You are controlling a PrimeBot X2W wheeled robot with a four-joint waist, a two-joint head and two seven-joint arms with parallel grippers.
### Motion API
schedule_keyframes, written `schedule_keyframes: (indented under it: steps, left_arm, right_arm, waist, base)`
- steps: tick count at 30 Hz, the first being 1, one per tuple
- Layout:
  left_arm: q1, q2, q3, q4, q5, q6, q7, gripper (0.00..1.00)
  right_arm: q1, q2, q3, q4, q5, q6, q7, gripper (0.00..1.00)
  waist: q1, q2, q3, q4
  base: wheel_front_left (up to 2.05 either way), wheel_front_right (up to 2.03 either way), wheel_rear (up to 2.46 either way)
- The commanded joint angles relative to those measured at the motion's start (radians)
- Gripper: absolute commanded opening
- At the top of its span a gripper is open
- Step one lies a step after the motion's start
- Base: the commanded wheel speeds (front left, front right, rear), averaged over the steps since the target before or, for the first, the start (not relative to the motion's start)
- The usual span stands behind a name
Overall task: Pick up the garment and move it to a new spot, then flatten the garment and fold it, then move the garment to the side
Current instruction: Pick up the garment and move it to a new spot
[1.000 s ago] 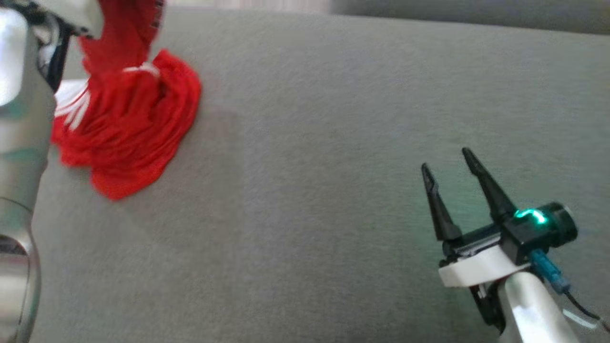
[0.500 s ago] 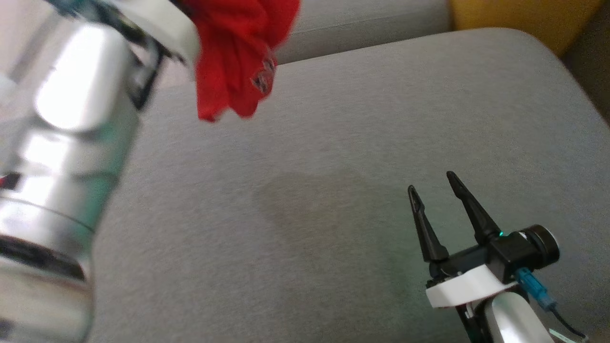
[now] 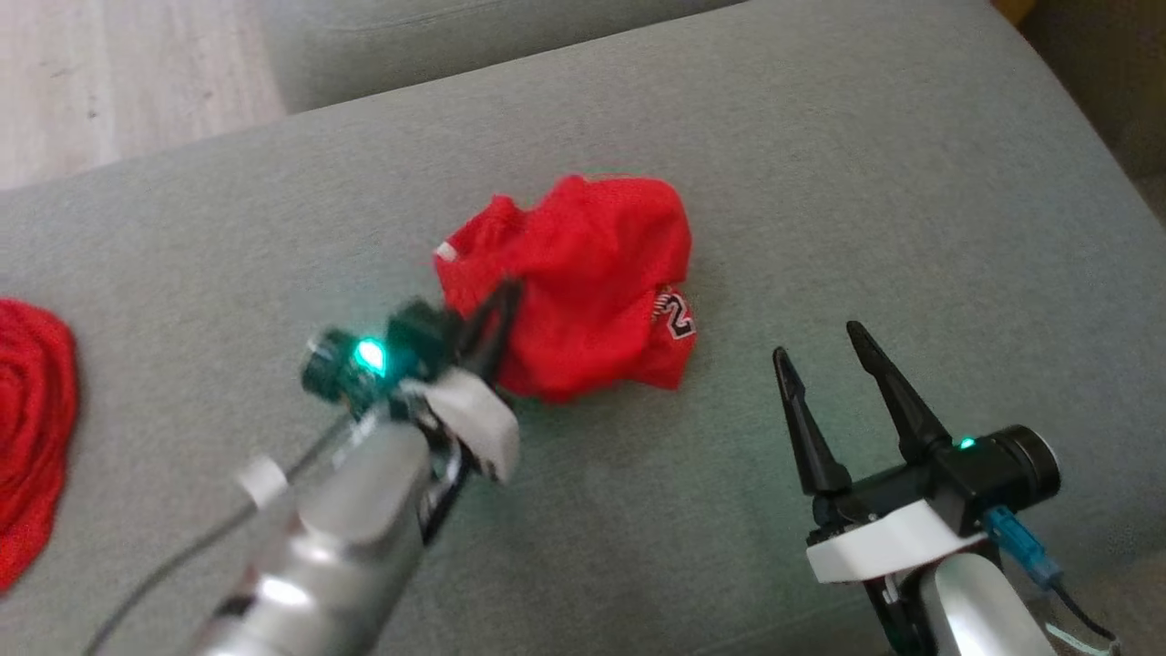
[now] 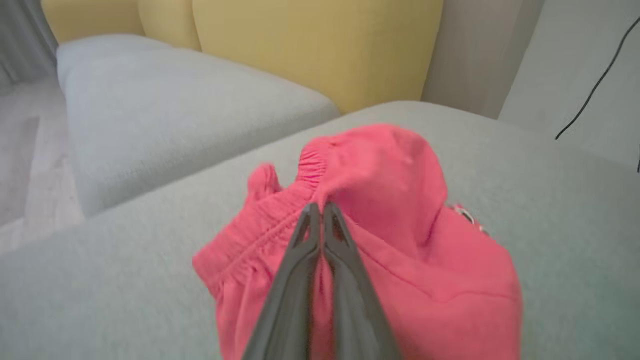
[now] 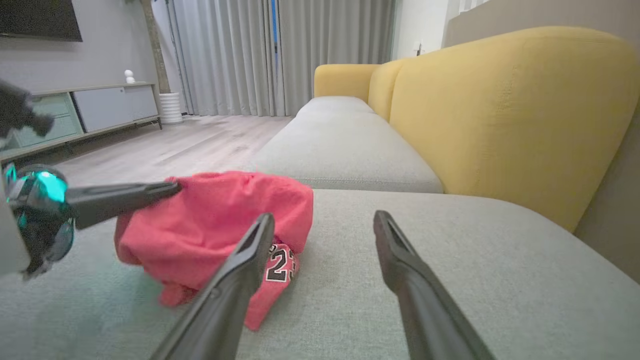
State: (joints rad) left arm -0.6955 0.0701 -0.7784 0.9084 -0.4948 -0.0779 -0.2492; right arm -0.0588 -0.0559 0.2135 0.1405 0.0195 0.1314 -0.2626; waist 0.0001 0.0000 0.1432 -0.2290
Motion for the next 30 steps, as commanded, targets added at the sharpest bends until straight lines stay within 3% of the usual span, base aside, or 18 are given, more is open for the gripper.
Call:
schedule_keyframes:
  steps: [1, 4, 5, 6, 10, 17, 25, 30]
  left_arm:
    - [-0.027, 0.008, 0.031, -0.055, -0.001, 0.014, -0.012, 0.00]
    - [0.058, -0.004, 0.077, -0.145, 0.002, 0.034, -0.012, 0.00]
    - [0.086, -0.007, 0.092, -0.172, 0.007, 0.045, -0.012, 0.76]
    - [0.114, -0.009, 0.108, -0.194, 0.013, 0.060, -0.012, 1.00]
    - [0.244, -0.017, 0.227, -0.328, -0.017, 0.090, -0.012, 1.00]
    - [0.488, -0.019, 0.401, -0.565, 0.069, 0.139, -0.012, 1.00]
    - [0.685, -0.020, 0.535, -0.735, 0.166, 0.125, -0.013, 1.00]
    - [0.798, -0.020, 0.587, -0.789, 0.251, 0.147, -0.013, 1.00]
  right_arm:
    - [-0.032, 0.005, 0.018, -0.027, 0.006, -0.001, 0.001, 1.00]
    - [-0.020, 0.006, 0.008, -0.022, 0.005, -0.001, 0.001, 1.00]
    - [-0.013, 0.006, 0.005, -0.019, 0.005, -0.001, 0.001, 1.00]
    - [-0.005, 0.006, 0.003, -0.017, 0.007, -0.001, 0.001, 1.00]
    - [0.037, 0.006, -0.006, -0.005, 0.016, -0.001, 0.001, 1.00]
    - [0.097, 0.006, -0.046, -0.008, 0.043, -0.001, 0.001, 1.00]
    - [0.155, 0.006, -0.089, -0.019, 0.067, -0.001, 0.001, 1.00]
    - [0.205, 0.006, -0.097, -0.008, 0.096, -0.001, 0.001, 1.00]
  waist:
    - [-0.0001, 0.0000, -0.001, 0.021]
    - [-0.0001, 0.0000, -0.022, 0.060]
    - [-0.0001, 0.0000, -0.034, 0.074]
    - [-0.0001, 0.0000, -0.047, 0.088]
    - [-0.0001, 0.0000, -0.124, 0.136]
    - [-0.0001, 0.0000, -0.208, 0.206]
    - [-0.0001, 0.0000, -0.260, 0.251]
    - [-0.0001, 0.0000, -0.295, 0.261]
  base:
    - [0.00, 0.00, 0.00]
    - [0.00, 0.00, 0.00]
    - [0.00, 0.00, 0.00]
    - [0.00, 0.00, 0.00]
    - [0.00, 0.00, 0.00]
    - [0.00, 0.00, 0.00]
    - [0.00, 0.00, 0.00]
    - [0.00, 0.00, 0.00]
